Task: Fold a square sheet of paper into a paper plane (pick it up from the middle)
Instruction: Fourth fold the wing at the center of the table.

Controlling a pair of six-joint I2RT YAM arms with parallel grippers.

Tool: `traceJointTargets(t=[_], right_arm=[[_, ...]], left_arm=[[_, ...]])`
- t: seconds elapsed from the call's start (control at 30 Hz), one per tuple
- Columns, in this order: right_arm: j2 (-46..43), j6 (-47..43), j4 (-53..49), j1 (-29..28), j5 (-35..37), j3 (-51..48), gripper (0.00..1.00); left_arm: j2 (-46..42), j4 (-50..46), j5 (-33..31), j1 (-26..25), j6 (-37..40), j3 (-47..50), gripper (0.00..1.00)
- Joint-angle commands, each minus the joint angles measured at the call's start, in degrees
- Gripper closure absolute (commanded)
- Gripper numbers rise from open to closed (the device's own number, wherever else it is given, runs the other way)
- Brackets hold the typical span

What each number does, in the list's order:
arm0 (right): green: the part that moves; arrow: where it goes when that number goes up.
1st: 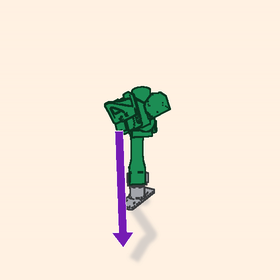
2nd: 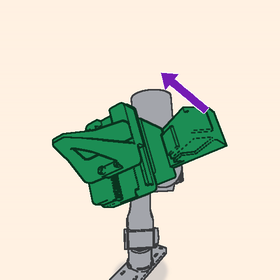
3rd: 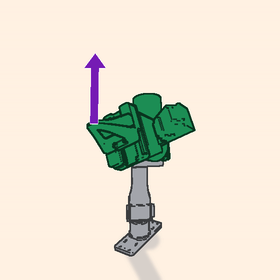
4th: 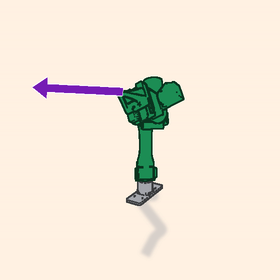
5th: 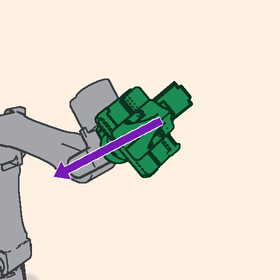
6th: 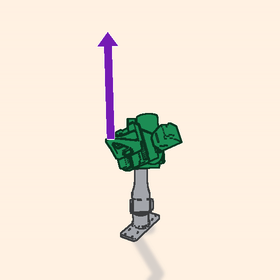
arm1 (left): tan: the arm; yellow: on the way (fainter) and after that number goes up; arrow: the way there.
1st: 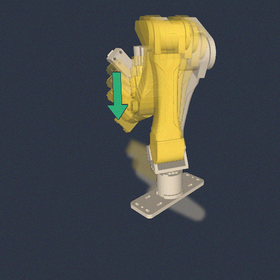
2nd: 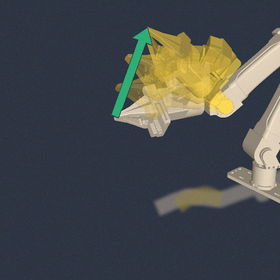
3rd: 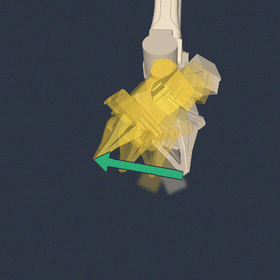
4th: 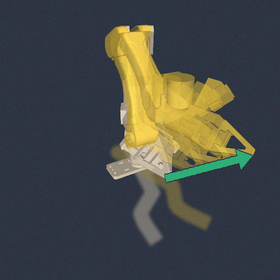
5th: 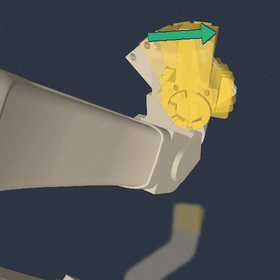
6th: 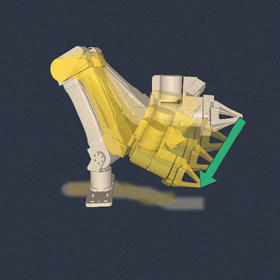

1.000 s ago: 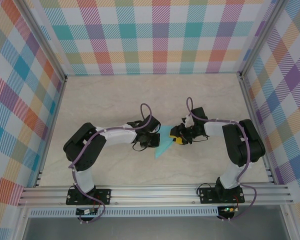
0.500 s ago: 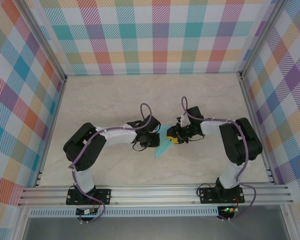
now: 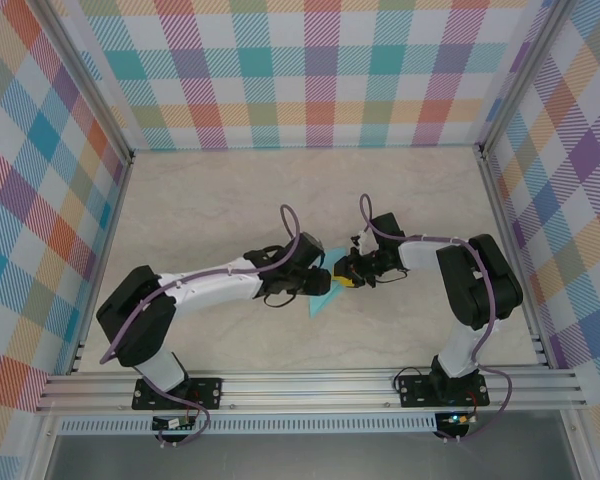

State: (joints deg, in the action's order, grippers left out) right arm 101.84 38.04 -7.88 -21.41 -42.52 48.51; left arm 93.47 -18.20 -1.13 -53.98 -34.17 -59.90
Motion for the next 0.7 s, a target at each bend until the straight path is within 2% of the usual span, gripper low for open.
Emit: traceJointTargets(t=[0.0,0.27,0.67], right_arm=[[-0.4,-1.7,-1.4,-0.3,-1.0,1.3,0.83],[-0.6,-2.0,-2.6,-0.2,-1.3,1.8,0.82],[-0.9,-1.7,-2.7,-0.2,-1.3,1.7,0.81]], left_arm=[[1.5,-3.5,-6.7,-3.7,-2.2,0.2,0.52],[8.4,-6.9,-15.3,-8.9,-4.5,-4.9,0.48],[14.5,-12.3,-23.8,-12.8,-8.0,-10.3,0.53]])
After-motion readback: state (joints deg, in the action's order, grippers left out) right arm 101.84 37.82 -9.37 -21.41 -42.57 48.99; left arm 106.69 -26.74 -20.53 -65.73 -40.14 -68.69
